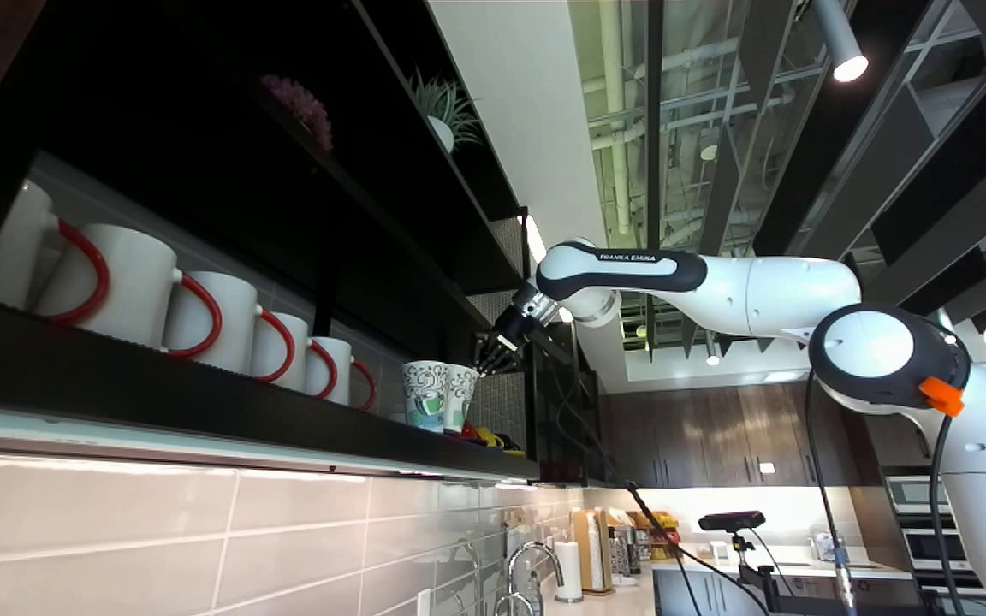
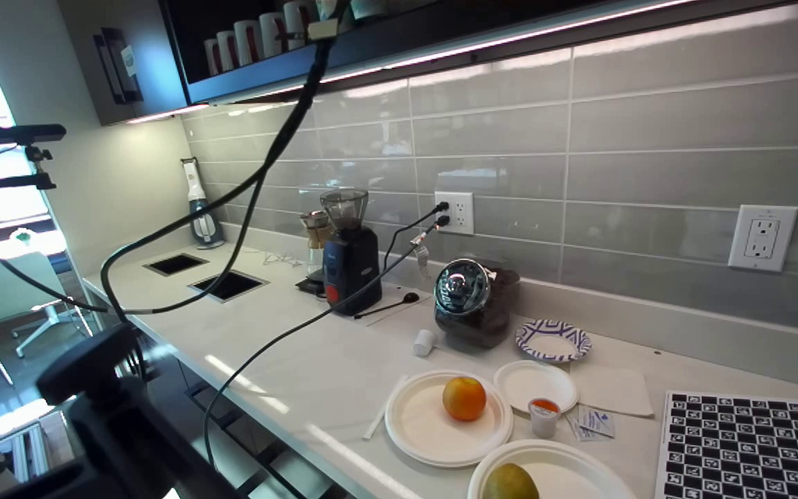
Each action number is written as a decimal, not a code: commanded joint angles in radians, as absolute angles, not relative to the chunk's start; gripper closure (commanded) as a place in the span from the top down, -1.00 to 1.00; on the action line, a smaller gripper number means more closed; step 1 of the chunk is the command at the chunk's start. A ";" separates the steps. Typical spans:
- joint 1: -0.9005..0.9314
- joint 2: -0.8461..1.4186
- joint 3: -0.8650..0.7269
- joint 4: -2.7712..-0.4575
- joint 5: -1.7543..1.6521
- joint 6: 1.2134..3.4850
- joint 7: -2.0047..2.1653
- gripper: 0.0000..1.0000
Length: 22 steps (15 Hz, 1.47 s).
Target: Put the paper cups in the cabinet
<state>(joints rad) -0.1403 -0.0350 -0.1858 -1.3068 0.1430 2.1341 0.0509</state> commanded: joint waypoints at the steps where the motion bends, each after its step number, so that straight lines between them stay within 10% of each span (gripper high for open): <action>1: -0.145 -0.027 -0.191 -1.290 0.136 2.140 0.054 -0.98; 18: -0.146 0.062 -0.201 -1.185 0.072 2.090 0.056 -0.97; 19: -0.146 0.068 -0.201 -1.178 0.075 2.085 0.055 -0.42; 22: -0.145 0.073 -0.202 -1.166 0.078 2.091 0.054 -0.15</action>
